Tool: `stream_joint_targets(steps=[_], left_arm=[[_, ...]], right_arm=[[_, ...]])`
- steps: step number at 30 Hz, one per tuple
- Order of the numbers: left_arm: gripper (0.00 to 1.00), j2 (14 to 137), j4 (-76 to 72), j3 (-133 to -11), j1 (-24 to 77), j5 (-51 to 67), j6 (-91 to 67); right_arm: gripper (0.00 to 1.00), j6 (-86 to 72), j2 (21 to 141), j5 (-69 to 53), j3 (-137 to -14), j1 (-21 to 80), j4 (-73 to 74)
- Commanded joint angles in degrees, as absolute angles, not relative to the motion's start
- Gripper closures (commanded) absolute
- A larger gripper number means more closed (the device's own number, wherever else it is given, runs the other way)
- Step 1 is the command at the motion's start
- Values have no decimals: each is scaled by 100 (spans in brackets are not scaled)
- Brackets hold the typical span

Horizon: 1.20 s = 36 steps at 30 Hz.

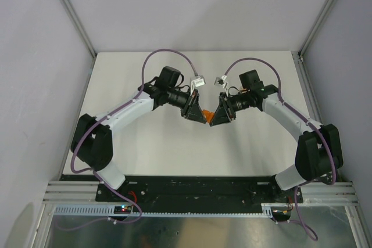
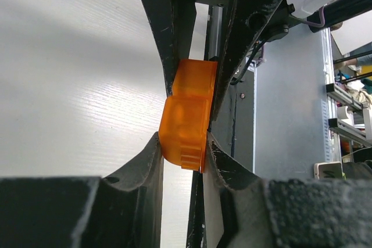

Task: Sort the pills into containers

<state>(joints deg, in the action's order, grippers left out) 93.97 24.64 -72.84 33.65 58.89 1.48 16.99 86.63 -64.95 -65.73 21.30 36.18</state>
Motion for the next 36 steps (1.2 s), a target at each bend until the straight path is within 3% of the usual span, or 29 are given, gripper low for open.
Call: stream_joint_targets(steps=[1, 10, 13, 19, 22, 29, 36], left_arm=[[99, 9315, 2575, -7345, 3387, 5850, 371], [100, 9448, 2542, -7451, 3383, 5870, 58], [100, 9469, 2491, -7481, 3384, 5894, -166], [100, 9539, 2378, -7537, 3384, 5931, -421], [100, 9573, 2345, -7524, 3378, 5939, -476], [100, 9639, 2307, -7479, 3241, 5934, -545], [100, 9865, 2226, -7329, 2951, 5770, -708]], right_arm=[[100, 1645, 8631, -6733, -6855, 2098, 3570], [98, 1473, 8546, -6689, -6855, 2083, 3425], [86, 1411, 8517, -6635, -6855, 2083, 3372], [49, 1338, 8478, -6462, -6856, 2083, 3360], [37, 1317, 8430, -6367, -6856, 2075, 3358], [20, 1257, 8273, -6083, -6855, 1988, 3319], [14, 1298, 8016, -5503, -6857, 1733, 3404]])
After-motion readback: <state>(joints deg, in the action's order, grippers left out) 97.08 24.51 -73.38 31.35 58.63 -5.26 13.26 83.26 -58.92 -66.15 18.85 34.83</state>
